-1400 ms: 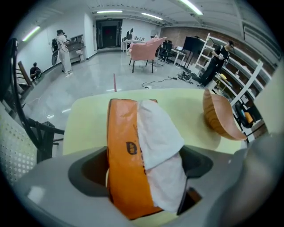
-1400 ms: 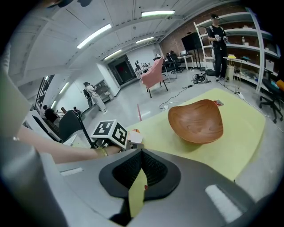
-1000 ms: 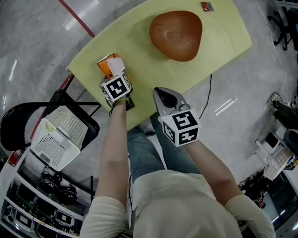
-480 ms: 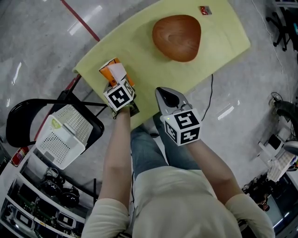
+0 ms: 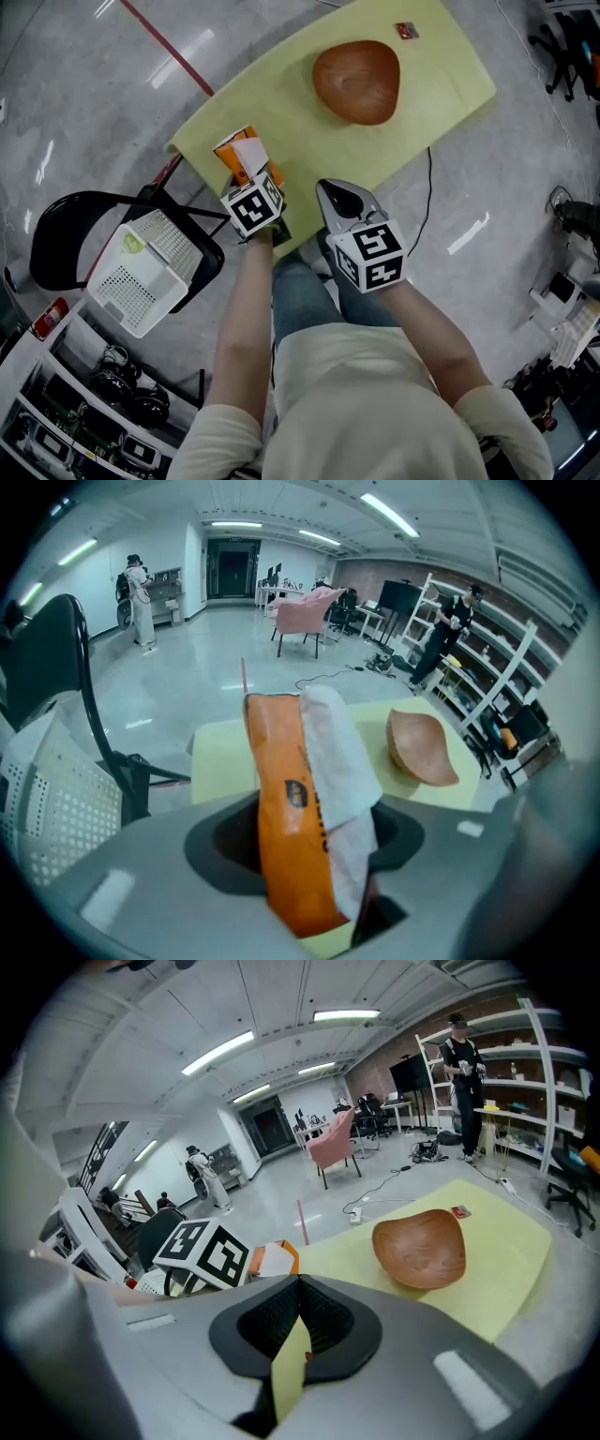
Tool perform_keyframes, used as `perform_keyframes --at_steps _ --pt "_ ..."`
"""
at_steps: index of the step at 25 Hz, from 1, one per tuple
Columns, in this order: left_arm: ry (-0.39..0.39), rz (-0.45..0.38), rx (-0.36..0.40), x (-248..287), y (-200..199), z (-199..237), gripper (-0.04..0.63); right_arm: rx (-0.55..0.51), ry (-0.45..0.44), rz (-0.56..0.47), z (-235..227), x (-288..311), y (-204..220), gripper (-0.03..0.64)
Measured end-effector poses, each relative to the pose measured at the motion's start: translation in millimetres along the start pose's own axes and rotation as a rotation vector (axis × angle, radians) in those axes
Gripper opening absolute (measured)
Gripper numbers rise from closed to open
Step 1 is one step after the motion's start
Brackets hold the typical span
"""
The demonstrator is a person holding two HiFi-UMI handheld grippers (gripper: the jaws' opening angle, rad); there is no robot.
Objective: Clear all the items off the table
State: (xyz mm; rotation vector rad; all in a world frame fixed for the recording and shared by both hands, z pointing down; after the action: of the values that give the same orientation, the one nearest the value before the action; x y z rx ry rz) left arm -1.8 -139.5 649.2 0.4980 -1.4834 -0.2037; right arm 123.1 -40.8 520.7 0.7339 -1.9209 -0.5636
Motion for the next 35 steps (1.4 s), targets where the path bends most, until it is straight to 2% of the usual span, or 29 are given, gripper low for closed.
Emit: perform_keyframes --at_steps 11,24,35 --pt "0.037 -0.033 0.043 -60.1 1.6 16.6 0.253 -0.034 0.029 -0.025 26.2 -34.4 -6.1 -0.003" --pt "0.077 -0.049 -0.028 -123.0 19.6 51.0 0.253 -0.144 -0.021 -0.022 87.9 -46.9 -17.4 -0.002" --pt "0.078 -0.080 -0.102 -165.6 21.8 107.3 0.253 -0.243 -0.081 -0.023 149.1 -41.6 -31.2 -0.002"
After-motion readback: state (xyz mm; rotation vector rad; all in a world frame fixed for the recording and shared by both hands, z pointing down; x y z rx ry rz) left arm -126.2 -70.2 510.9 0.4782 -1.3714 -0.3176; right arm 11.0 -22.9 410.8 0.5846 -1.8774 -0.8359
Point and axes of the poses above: the fingertips, and each gripper's own axes: x forward along the fingers, z to its left, y out of its underside, the point moved 2 cm from there along -x, backward along the fingers, and after that the axes turned 8 degrees about -y, right-handed, at the moved point
